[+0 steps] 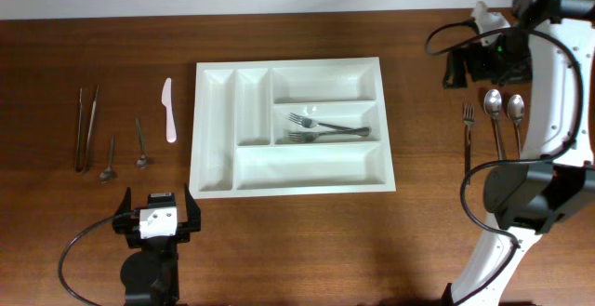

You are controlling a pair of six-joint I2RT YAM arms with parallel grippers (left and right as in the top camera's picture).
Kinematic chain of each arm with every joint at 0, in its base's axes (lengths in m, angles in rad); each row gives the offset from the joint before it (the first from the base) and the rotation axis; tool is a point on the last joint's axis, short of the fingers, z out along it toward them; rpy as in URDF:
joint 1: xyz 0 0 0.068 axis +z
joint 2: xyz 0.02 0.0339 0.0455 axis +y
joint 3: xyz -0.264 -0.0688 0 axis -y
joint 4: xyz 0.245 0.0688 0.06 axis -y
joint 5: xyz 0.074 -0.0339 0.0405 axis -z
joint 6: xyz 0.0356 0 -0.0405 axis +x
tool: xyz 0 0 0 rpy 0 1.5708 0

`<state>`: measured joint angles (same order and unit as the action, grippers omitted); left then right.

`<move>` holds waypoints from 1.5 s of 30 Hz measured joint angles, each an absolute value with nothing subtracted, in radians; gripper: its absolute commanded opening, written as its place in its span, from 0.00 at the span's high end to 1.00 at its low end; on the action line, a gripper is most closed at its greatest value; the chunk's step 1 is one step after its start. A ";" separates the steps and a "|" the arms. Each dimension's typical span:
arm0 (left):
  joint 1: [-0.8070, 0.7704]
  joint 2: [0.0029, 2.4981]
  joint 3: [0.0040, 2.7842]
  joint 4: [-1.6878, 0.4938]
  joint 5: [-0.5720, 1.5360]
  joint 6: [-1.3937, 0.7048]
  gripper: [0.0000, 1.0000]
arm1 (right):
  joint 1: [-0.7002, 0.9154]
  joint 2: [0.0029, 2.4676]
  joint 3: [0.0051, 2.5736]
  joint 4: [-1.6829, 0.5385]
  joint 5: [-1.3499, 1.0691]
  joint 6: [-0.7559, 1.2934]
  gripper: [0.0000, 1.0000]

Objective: Pack container
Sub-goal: 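Move the right gripper back over the last fork right of the tray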

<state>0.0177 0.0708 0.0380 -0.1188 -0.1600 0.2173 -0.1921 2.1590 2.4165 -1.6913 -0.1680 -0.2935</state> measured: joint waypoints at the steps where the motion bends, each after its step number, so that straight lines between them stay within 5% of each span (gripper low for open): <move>1: 0.018 0.071 0.038 -0.119 -0.160 0.217 0.01 | -0.201 2.159 2.416 -1.692 -0.176 -0.287 0.01; 24: 0.018 0.071 0.038 -0.119 -0.160 0.217 0.01 | -0.224 2.144 1.824 -1.279 0.004 -0.022 0.01; 45: 0.018 0.071 0.038 -0.119 -0.160 0.217 0.01 | -0.227 2.197 1.776 -1.174 -0.044 -0.005 0.00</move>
